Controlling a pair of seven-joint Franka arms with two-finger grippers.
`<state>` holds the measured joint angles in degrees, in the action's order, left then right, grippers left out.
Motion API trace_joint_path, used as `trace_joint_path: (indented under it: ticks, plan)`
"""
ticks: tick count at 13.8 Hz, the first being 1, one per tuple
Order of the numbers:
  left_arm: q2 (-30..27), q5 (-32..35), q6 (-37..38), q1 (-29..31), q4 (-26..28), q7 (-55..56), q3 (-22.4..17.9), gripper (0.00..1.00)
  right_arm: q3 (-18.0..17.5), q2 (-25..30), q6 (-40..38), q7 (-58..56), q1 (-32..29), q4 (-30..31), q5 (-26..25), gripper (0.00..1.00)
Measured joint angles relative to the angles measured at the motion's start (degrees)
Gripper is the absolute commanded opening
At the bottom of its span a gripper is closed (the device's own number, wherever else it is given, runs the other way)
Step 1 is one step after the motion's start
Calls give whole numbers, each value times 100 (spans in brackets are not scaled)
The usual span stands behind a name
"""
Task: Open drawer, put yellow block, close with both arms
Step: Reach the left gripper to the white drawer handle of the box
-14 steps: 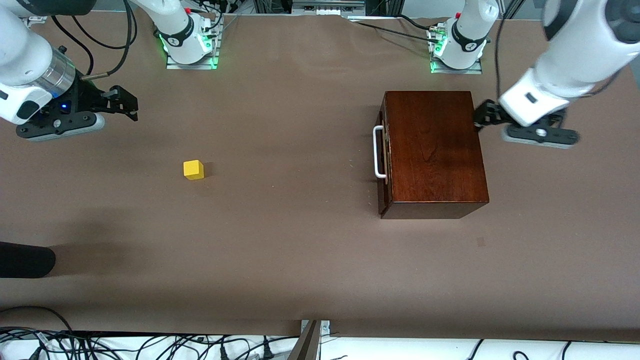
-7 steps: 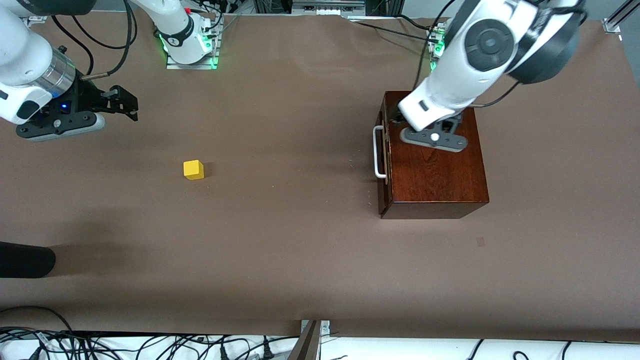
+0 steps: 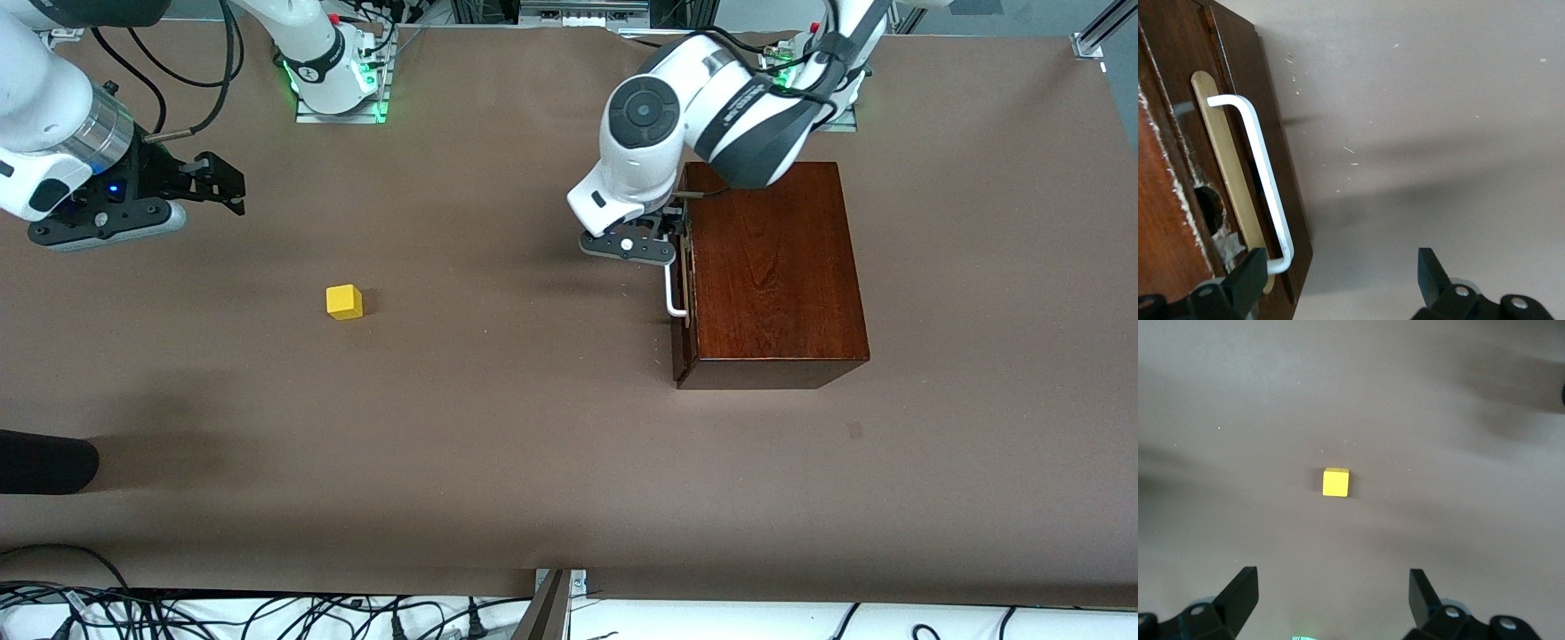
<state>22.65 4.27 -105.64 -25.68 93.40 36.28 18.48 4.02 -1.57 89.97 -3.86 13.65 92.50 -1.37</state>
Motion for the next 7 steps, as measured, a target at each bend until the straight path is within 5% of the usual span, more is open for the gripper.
trace_joint_path:
  ticks: [7]
  plan:
    - [20, 584, -552, 60, 681, 289, -62, 100, 0, 0, 3, 0, 0, 0, 0, 100]
